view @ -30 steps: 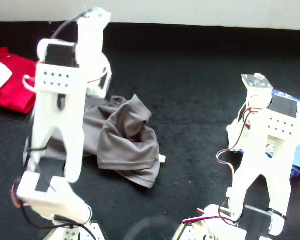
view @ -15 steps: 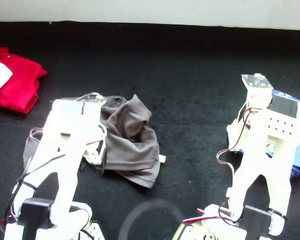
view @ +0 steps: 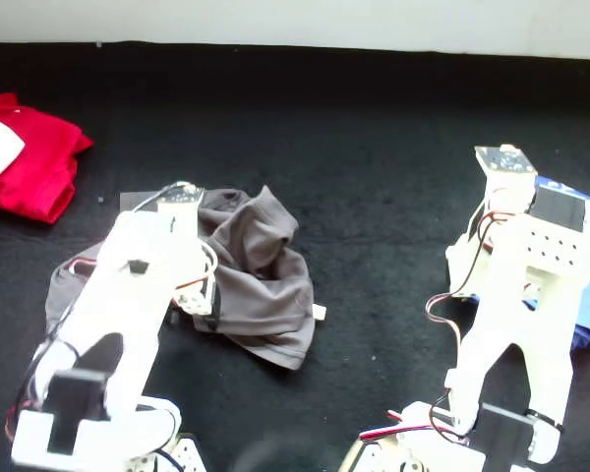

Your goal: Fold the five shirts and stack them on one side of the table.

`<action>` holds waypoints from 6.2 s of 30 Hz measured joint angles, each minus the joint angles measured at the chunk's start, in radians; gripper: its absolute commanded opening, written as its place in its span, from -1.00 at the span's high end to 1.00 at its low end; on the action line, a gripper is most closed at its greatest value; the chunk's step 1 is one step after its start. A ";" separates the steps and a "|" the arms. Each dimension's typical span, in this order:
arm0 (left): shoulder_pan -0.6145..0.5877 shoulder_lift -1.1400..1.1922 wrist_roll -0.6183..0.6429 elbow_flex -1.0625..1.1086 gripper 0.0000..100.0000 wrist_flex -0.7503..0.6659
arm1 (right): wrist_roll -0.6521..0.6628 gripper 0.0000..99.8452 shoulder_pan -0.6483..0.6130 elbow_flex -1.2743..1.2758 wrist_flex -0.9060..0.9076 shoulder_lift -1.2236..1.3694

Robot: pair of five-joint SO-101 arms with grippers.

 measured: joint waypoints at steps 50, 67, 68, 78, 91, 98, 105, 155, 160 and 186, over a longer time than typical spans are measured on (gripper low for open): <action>0.020 -0.058 0.020 -0.488 0.99 0.305 | 0.000 0.67 -0.009 0.000 0.000 0.000; -0.804 -0.084 -0.110 -0.838 0.99 0.417 | 0.000 0.67 -0.362 0.000 -0.002 0.000; -0.853 -0.069 -0.110 -0.838 0.99 0.410 | 0.000 0.67 -0.387 0.000 -0.008 0.000; -1.169 0.071 -0.110 -0.842 0.89 0.384 | 0.000 0.67 -0.540 -0.005 -0.091 0.095; -0.890 -0.055 -0.195 -0.965 0.59 0.557 | -0.057 0.67 -0.571 -0.169 -0.005 0.193; -0.609 -0.103 -0.269 -0.697 0.58 0.557 | -0.057 0.67 -0.571 -0.161 -0.005 0.193; -0.387 0.109 -0.272 -0.532 0.59 0.422 | -0.057 0.67 -0.571 -0.143 -0.002 0.193; -0.064 0.344 0.109 -1.508 0.67 0.569 | 0.196 0.67 -0.279 -0.376 -0.018 0.193; -0.402 0.163 0.028 -1.310 0.67 0.572 | 0.196 0.67 -0.540 -0.388 -0.163 0.226; -0.740 -0.180 -0.106 -0.824 0.67 0.575 | 0.199 0.39 -1.034 -1.249 -0.192 1.154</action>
